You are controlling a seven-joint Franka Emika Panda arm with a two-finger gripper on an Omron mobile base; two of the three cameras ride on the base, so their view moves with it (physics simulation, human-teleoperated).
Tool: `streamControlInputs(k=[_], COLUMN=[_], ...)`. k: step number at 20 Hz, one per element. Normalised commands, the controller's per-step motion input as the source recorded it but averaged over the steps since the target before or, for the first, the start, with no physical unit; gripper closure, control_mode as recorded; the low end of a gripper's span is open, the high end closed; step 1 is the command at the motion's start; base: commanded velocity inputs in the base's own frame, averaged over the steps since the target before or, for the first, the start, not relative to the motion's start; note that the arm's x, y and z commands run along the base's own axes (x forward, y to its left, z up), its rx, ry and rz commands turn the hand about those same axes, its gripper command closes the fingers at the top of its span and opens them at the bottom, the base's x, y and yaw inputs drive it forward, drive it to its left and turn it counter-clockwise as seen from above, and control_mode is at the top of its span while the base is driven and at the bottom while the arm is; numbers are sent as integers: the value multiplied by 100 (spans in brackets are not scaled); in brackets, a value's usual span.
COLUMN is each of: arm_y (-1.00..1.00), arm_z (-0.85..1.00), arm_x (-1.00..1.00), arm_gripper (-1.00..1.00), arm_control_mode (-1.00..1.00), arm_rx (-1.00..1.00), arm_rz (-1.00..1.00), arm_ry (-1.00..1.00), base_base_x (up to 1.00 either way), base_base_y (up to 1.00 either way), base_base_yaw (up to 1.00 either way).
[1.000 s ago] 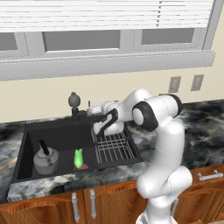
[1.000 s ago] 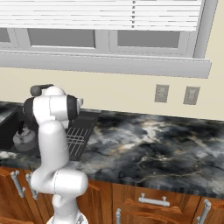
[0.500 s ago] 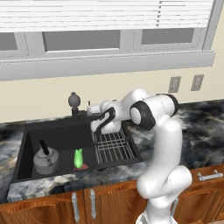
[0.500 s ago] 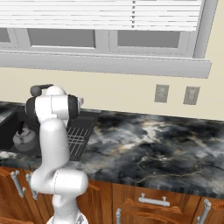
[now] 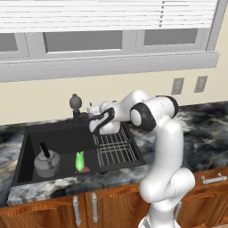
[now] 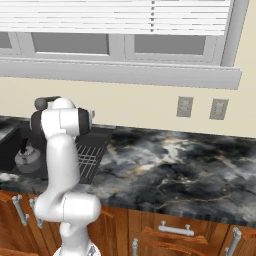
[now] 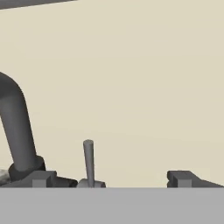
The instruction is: Pick the jar and kettle and place them in the sink. Then turn on the water.
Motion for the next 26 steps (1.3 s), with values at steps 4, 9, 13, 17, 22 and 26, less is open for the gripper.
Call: streamControlInputs(k=[4,9,13,17,22,26], arm_y=[0,0,1,2,2,9], arm_z=[-4,-14,-8,0,0,0], arm_x=[15,9,11,11,7,1], arm_gripper=[-100,-100,-100,-100,-100,-100], arm_control_mode=[-100,-100,-100,-100,-100,-100], arm_rx=[0,0,0,0,0,0], arm_rz=[0,0,0,0,0,-1], arm_ry=[0,0,0,0,0,0], base_base_x=[0,0,0,0,0,0], base_base_y=[0,0,0,0,0,0], base_base_yaw=[0,0,0,0,0,0])
